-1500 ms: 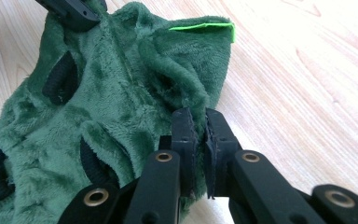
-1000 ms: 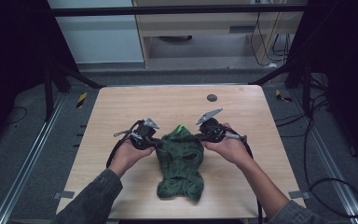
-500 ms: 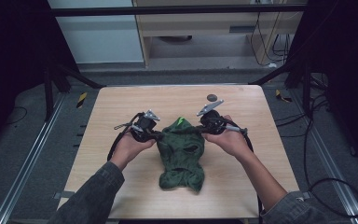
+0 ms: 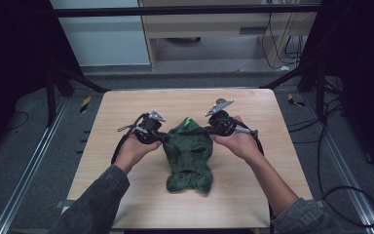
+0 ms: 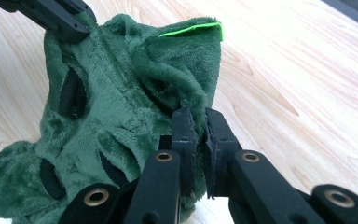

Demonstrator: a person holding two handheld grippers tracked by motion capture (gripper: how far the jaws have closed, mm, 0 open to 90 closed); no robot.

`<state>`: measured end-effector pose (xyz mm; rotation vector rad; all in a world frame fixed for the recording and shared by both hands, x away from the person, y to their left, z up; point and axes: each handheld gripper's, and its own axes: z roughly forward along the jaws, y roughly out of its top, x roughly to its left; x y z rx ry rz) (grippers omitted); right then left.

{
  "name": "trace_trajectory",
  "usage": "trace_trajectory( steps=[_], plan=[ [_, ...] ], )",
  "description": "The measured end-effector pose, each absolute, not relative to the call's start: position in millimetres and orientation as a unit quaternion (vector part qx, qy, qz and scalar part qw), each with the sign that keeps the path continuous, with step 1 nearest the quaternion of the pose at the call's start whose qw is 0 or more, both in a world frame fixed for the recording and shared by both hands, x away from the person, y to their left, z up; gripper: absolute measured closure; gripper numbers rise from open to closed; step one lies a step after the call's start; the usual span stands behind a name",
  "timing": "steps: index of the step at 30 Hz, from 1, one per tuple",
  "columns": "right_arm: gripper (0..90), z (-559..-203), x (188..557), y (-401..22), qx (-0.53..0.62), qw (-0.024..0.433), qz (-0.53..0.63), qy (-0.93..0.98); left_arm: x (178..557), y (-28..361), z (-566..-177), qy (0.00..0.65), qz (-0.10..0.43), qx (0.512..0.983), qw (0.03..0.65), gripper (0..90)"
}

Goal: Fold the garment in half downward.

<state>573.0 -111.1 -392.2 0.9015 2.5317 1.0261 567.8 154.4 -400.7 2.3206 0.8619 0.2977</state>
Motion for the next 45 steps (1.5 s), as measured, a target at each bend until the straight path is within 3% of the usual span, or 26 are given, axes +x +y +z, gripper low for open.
trace_trajectory(
  steps=[45],
  plan=[
    [84.1, -365, 593, -108, 0.319, 0.167, 0.360, 0.861, 592, 153, -371, 0.336, 0.149, 0.870, 0.328, 81.1]
  ],
)
